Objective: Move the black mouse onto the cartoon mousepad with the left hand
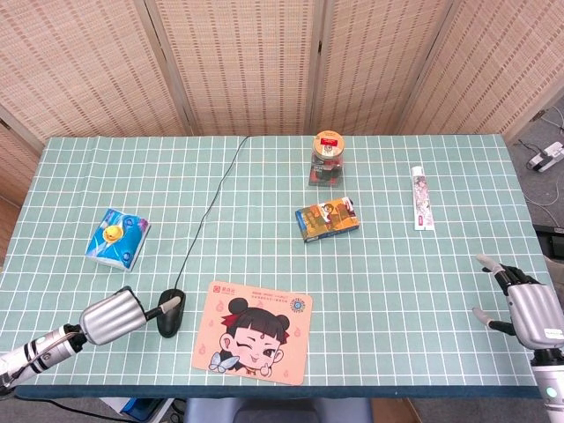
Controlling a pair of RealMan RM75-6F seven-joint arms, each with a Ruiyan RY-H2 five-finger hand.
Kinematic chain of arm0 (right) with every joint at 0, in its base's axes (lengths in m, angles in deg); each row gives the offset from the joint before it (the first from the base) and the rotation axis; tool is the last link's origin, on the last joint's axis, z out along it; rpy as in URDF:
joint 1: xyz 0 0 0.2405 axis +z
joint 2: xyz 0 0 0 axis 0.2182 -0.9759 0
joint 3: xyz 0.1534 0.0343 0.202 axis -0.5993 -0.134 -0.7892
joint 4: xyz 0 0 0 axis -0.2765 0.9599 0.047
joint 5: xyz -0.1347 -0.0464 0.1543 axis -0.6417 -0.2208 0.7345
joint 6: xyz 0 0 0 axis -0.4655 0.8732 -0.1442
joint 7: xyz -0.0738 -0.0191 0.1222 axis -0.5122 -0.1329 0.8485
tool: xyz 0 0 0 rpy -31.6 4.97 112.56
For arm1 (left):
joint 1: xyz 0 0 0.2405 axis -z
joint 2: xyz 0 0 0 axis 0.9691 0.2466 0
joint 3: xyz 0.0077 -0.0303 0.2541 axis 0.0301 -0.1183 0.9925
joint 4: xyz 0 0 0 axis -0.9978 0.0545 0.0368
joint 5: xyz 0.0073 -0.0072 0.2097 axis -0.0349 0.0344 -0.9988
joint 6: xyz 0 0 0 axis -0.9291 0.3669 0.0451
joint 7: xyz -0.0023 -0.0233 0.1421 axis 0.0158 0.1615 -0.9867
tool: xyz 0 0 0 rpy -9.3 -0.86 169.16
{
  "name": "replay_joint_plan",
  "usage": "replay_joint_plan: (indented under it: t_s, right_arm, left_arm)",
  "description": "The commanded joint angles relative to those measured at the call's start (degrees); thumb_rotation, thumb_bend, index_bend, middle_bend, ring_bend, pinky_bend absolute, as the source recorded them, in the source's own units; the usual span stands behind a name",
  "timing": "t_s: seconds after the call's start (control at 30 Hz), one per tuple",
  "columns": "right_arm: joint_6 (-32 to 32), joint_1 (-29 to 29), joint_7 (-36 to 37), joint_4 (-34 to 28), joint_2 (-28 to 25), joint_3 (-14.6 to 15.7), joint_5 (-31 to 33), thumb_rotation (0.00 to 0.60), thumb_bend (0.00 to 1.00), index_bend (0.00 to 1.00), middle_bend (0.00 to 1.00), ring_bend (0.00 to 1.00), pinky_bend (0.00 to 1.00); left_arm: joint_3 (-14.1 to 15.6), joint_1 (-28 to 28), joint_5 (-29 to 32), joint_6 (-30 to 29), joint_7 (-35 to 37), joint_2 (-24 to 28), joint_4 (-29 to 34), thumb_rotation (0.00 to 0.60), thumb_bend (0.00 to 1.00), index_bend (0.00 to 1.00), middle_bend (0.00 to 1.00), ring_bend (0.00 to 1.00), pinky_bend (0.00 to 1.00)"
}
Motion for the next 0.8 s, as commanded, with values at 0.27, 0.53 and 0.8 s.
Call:
replay_joint_plan:
  t_s: [0.27,0.53,0.8]
  right_arm:
    - [0.4,-0.3,0.7,0.0,-0.3,0.0,-0.3,0.6,0.12,0.19,0.31,0.3,0.48]
    - [1.4,-0.7,1.6,-0.1,-0.8,-0.1,-0.6,0.6,0.12,0.19,0.31,0.3,0.48]
    - [2.1,-1.2,2.5,-0.1,-1.2,-0.2,-0.6,0.6,0.12,0.19,0.31,0.3,0.48]
  left_arm:
    - [0.9,2.2,-0.9,3.1,-3.8,0.3,3.2,0.6,0.13,0.19,0.93,1.0,1.0]
    - [2.0,4.3,-1.4,7.7,-5.5,0.9,7.1,0.6,0.13,0.21,0.93,1.0,1.0]
    - [2.3,5.8,-2.2,8.3,-5.6,0.0,7.7,0.6,0.13,0.25,0.93,1.0,1.0]
